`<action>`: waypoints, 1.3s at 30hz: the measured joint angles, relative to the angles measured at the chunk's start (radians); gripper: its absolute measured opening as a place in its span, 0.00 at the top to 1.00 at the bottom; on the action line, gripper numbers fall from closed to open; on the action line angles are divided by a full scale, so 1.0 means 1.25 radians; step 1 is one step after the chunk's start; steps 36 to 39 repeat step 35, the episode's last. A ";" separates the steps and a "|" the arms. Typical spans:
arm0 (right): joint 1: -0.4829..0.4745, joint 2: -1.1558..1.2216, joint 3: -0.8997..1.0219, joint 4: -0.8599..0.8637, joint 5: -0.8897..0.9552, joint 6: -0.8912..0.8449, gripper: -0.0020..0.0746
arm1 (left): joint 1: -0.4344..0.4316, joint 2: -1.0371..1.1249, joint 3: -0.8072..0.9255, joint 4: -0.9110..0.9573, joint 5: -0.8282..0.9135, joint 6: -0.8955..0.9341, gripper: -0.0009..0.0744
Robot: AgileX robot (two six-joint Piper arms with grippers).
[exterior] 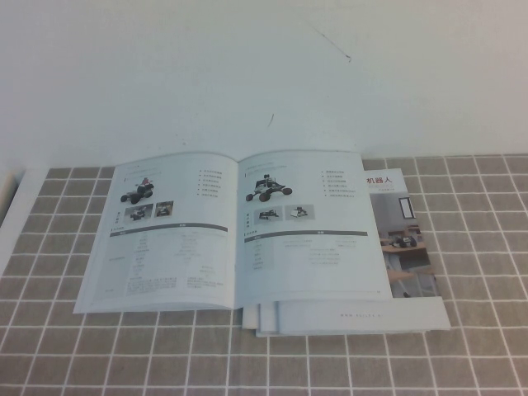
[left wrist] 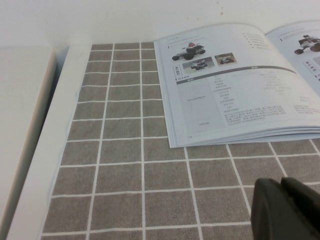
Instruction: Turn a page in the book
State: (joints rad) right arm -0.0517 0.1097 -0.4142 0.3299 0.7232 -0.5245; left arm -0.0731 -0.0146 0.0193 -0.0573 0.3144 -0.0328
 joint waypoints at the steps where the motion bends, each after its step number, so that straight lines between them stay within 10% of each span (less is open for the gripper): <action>1: 0.000 0.000 0.007 0.005 -0.001 0.000 0.98 | 0.000 0.000 0.000 0.000 0.000 0.000 0.99; 20: 0.000 -0.097 0.297 -0.186 -0.298 0.076 0.98 | 0.000 0.000 0.000 0.000 0.002 0.000 0.99; 39: 0.000 -0.097 0.346 -0.294 -0.294 0.336 0.98 | 0.000 0.000 0.000 0.000 0.003 0.000 0.99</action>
